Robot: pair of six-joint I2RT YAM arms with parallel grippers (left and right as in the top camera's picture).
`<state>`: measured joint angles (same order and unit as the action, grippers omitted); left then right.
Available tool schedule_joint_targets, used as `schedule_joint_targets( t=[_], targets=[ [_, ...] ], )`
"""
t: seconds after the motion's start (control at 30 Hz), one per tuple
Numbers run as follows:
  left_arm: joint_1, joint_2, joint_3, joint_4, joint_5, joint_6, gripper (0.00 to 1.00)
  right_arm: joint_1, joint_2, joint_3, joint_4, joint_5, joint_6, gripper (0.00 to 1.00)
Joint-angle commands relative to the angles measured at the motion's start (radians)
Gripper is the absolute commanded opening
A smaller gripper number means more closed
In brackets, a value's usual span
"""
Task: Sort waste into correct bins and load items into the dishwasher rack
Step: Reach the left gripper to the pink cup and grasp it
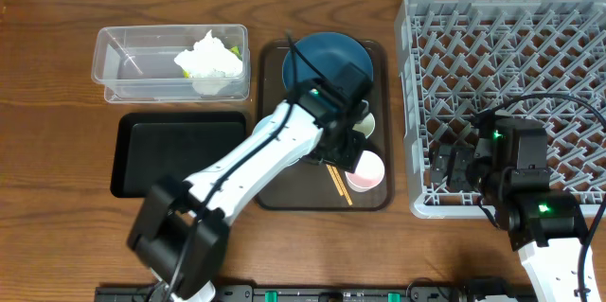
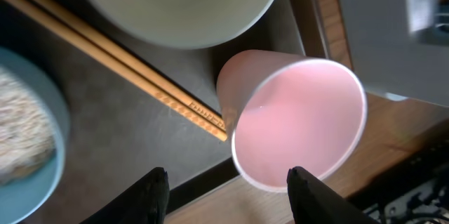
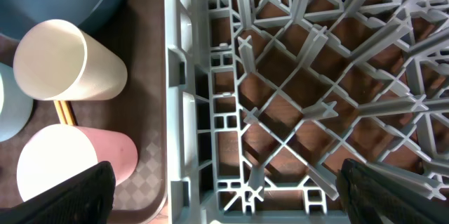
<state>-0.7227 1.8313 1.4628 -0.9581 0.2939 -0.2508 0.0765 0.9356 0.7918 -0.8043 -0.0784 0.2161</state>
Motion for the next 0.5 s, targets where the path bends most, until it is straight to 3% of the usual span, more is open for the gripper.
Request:
schedule_joint_targets(
  t=[0.0, 0.1, 0.2, 0.3, 0.47],
  targets=[
    [-0.015, 0.042, -0.008, 0.012, 0.009, -0.017, 0.57, 0.002, -0.006, 0.023, -0.005, 0.003, -0.011, 0.99],
    [-0.023, 0.079, -0.008, 0.022, 0.009, -0.017, 0.56, 0.002, -0.006, 0.023, -0.009, 0.003, -0.011, 0.99],
    [-0.023, 0.105, -0.008, 0.021, 0.009, -0.017, 0.42, 0.002, -0.006, 0.023, -0.012, 0.003, -0.011, 0.99],
    [-0.023, 0.117, -0.008, 0.025, 0.008, -0.017, 0.41, 0.002, -0.006, 0.023, -0.015, 0.003, -0.011, 0.99],
    [-0.023, 0.117, -0.009, 0.024, 0.008, -0.017, 0.19, 0.002, -0.006, 0.023, -0.016, 0.003, -0.011, 0.99]
  ],
)
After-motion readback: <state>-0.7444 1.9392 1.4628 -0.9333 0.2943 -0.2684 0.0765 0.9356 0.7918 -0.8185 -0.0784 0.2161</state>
